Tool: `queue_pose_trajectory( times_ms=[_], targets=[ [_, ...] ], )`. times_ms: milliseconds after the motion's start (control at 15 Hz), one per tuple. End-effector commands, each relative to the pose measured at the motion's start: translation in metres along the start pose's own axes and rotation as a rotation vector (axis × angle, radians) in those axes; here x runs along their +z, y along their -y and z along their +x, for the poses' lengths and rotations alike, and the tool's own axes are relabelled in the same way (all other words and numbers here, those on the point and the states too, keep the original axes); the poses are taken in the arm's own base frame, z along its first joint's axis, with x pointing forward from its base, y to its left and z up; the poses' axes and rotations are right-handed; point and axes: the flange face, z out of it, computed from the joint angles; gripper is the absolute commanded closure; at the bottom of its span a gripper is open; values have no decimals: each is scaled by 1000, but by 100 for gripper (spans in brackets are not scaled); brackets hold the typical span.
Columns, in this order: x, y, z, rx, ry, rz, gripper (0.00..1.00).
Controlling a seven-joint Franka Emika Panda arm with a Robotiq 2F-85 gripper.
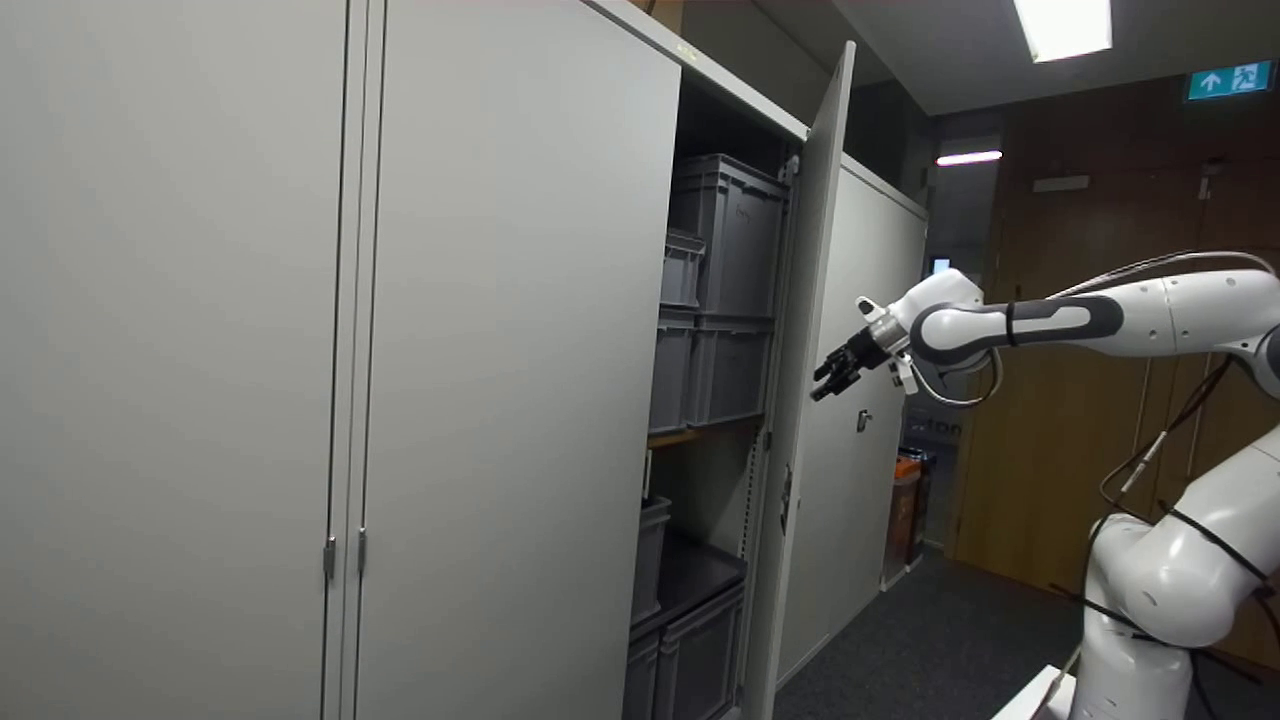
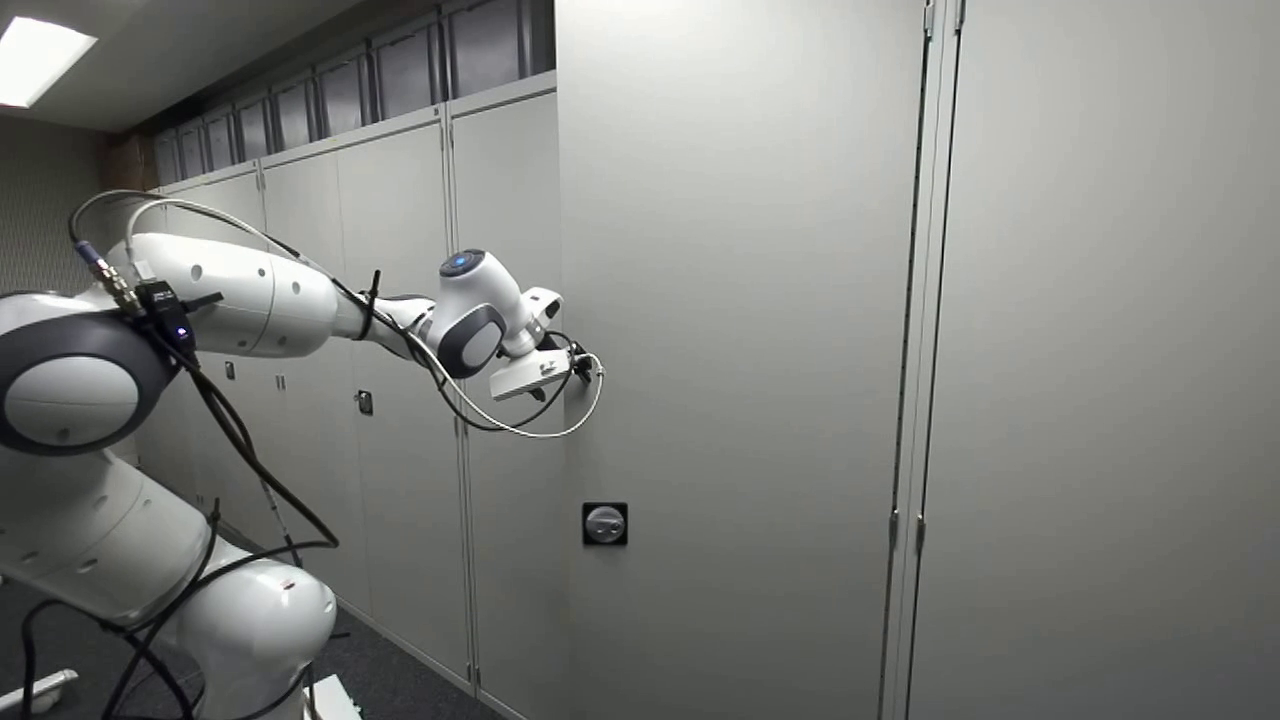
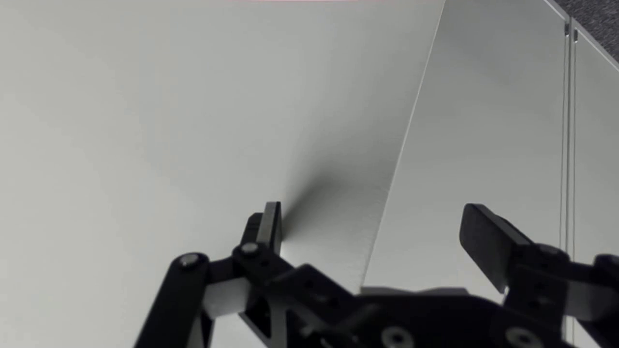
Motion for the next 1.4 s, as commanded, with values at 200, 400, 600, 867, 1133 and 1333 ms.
queue_pose_trajectory(
  times_ms=[200, 400, 600, 867, 1133, 1333],
  targets=[
    [12, -7, 31, -30, -23, 31, 0],
    [19, -6, 40, -41, -23, 49, 0],
    [26, -5, 48, -51, -21, 66, 0],
    [37, -5, 58, -61, -14, 87, 0],
    [50, -9, 67, -57, 5, 102, 0],
    [61, -11, 72, -51, 26, 120, 0]
  ],
)
